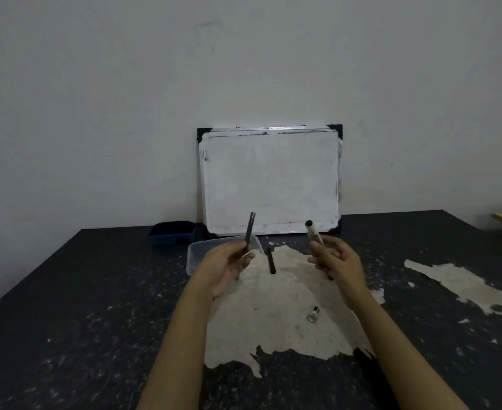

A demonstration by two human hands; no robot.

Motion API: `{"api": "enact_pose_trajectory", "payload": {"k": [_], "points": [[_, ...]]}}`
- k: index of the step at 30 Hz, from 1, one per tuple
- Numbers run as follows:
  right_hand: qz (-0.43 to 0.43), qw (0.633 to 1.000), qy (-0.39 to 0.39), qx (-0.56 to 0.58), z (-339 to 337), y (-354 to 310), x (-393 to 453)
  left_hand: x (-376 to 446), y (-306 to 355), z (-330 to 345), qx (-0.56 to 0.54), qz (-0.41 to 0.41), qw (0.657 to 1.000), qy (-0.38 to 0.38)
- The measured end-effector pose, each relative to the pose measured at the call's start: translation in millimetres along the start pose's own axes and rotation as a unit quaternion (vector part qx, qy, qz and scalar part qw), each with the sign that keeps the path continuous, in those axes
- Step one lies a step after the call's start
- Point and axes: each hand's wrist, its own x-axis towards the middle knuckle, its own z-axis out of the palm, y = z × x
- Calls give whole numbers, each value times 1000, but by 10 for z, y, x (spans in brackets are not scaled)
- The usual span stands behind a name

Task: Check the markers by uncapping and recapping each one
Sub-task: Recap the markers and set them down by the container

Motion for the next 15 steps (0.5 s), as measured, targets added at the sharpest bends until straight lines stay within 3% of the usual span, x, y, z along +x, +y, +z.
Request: {"api": "enact_pose_trajectory", "payload": {"k": [3,7,12,15], "points": [[-4,1000,-7,-9,34,-13,-32,21,130,-103,235,23,965,113],[-2,1000,-16,-7,82,-29,-66,180,238,-187,406,5,893,192],[-8,1000,-14,-16,72,-42,-74,304,244,-192,588,-59,777,216],[-8,1000,-15,-19,63,-38,-66,337,245,-127,630,-87,739,220]]}}
